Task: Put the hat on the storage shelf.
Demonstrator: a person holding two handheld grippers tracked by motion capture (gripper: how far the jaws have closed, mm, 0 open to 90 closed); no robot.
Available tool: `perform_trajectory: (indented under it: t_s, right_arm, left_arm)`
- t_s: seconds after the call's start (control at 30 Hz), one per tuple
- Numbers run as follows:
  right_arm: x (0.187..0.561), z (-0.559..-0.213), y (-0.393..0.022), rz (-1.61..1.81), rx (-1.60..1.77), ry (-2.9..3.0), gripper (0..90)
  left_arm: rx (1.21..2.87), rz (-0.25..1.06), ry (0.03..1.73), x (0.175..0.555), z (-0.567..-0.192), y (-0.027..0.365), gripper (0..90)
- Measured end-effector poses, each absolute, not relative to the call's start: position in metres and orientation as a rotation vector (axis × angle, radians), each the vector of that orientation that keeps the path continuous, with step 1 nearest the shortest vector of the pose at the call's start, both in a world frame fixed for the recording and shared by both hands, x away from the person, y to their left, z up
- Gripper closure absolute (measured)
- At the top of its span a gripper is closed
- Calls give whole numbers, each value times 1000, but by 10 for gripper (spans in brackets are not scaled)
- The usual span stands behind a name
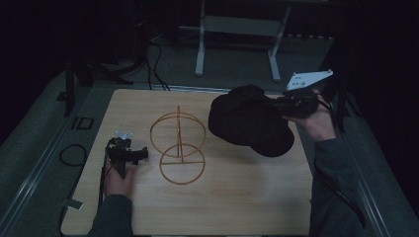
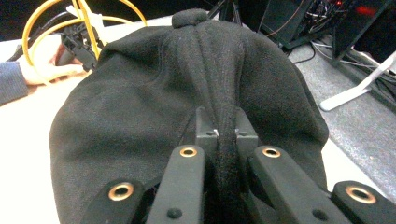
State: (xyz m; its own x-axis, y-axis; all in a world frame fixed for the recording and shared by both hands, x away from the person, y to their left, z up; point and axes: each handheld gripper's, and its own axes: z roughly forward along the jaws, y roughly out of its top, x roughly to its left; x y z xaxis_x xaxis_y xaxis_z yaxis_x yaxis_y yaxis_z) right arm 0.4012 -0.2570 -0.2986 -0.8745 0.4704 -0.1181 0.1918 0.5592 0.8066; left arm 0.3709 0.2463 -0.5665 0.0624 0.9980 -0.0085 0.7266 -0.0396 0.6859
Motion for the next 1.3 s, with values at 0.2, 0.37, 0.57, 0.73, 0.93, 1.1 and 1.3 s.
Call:
perform_trajectory:
  t_s: [0.2, 0.37, 0.57, 0.73, 0.93, 1.1, 1.3]
  right_arm:
    - [400, -295, -256, 1249, 536, 2461, 862]
    - [399, -292, -254, 1278, 529, 2448, 863]
    - [399, -288, -251, 1302, 515, 2437, 863]
    - [399, -286, -248, 1321, 509, 2431, 863]
    - [399, -284, -243, 1331, 498, 2428, 863]
    - [400, -280, -240, 1339, 489, 2425, 863]
    - [399, -277, -237, 1345, 482, 2423, 862]
  left_arm:
    - [1821, 672, 1716, 371, -567, 246, 22]
    - [1822, 672, 1716, 371, -567, 246, 22]
    - [1822, 672, 1716, 371, -567, 246, 22]
    - [1822, 672, 1716, 371, -567, 246, 22]
    - [1822, 672, 1716, 371, -567, 246, 22]
    - [1822, 672, 1716, 371, -567, 246, 22]
    - [1822, 672, 1716, 371, -567, 246, 22]
